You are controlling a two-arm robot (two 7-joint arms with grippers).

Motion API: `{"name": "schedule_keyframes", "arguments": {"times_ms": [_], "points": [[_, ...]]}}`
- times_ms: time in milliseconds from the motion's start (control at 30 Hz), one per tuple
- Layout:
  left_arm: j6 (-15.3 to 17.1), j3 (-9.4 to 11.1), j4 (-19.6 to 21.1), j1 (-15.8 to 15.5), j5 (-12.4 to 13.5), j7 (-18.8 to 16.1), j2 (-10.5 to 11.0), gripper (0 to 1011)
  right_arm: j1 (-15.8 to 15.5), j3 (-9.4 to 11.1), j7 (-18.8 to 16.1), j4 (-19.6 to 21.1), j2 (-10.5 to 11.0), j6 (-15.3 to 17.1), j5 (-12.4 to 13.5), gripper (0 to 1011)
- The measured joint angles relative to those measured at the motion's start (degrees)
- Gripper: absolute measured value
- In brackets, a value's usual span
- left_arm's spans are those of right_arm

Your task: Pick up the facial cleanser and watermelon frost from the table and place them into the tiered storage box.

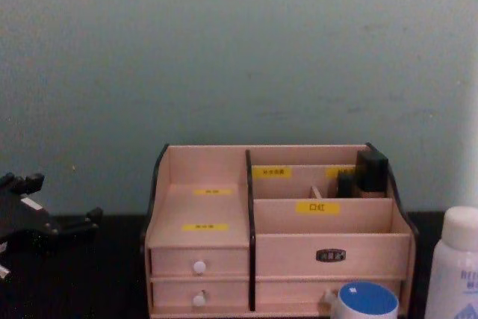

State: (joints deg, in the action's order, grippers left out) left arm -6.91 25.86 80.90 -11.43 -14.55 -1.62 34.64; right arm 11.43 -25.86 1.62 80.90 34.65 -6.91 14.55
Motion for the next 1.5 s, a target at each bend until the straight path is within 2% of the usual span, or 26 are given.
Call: {"name": "schedule_keyframes", "arguments": {"times_ms": [1267, 1500], "points": [[0.0, 0.0, 0.0, 0.0, 0.0, 0.0, 0.0, 1001, 0.0, 0.0, 0.0, 0.0, 0.0, 0.0, 0.0, 1003], [0.0, 0.0, 0.0, 0.0, 0.0, 0.0, 0.0, 1001, -0.9, 1.6, -0.7, 0.9, -0.4, 0.3, 0.6, 1003]]}}
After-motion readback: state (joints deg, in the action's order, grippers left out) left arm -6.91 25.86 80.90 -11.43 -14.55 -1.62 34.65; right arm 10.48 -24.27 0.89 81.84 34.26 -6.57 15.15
